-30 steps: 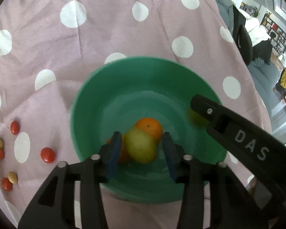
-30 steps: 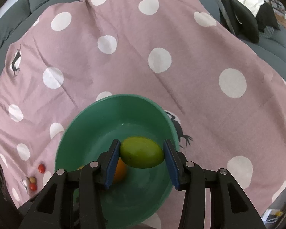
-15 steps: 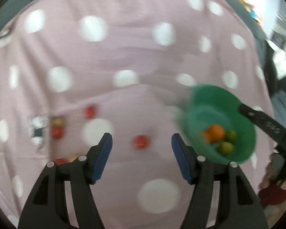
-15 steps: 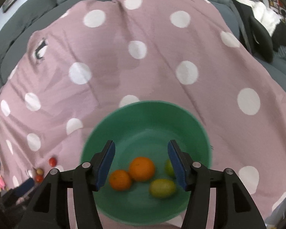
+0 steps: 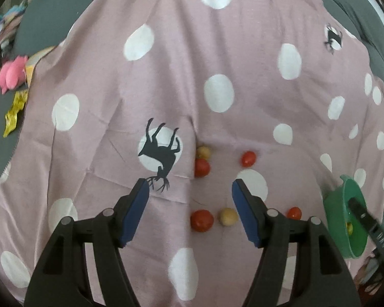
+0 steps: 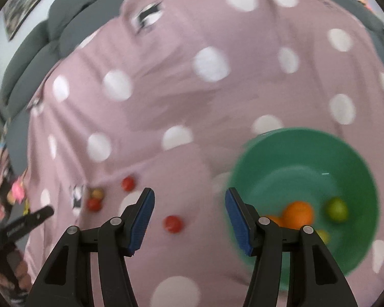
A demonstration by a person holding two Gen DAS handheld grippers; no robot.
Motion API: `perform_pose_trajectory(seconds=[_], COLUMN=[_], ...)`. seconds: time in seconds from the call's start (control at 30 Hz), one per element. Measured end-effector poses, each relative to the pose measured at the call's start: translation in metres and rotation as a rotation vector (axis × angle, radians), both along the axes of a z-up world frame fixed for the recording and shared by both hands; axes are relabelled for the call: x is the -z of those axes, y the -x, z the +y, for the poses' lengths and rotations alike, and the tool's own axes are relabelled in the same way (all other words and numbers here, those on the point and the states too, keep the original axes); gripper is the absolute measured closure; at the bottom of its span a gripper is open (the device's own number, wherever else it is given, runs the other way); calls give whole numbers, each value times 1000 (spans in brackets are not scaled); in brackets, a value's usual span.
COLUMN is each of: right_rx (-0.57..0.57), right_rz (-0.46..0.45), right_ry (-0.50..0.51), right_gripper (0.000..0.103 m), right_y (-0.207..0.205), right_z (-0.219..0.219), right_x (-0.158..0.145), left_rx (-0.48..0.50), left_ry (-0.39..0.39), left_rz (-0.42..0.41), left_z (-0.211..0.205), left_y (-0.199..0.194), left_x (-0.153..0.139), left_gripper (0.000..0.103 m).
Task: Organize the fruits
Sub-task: 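Move the right tool to a red cherry tomato and close on it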
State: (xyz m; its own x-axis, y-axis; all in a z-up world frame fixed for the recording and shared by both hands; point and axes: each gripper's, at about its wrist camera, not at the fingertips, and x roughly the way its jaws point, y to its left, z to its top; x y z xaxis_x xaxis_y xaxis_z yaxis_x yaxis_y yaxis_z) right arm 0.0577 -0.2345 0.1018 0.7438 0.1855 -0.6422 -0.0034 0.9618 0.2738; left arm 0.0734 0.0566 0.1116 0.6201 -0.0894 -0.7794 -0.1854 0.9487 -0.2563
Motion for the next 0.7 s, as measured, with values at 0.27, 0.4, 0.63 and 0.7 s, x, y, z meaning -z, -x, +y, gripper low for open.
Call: perform_pose_trajectory(seconds=[0.27, 0.4, 0.63, 0.7], right_rx=[-56, -41, -38, -41], right_rz=[153, 215, 243, 256], right_ry=[72, 106, 138, 143], right_gripper=[49, 59, 66, 68], right_y=[-25, -37, -47, -49], right_z=[40, 41, 44, 46], right_x=[42, 59, 70, 74], left_rx=[19, 39, 77, 99], left_ry=[27, 14, 13, 19], left_rz=[12, 11, 30, 37], left_z=[-1, -6, -21, -27], left_y=[-6, -8, -20, -26], left_x=[5, 6, 12, 14], left_gripper=[37, 37, 38, 39])
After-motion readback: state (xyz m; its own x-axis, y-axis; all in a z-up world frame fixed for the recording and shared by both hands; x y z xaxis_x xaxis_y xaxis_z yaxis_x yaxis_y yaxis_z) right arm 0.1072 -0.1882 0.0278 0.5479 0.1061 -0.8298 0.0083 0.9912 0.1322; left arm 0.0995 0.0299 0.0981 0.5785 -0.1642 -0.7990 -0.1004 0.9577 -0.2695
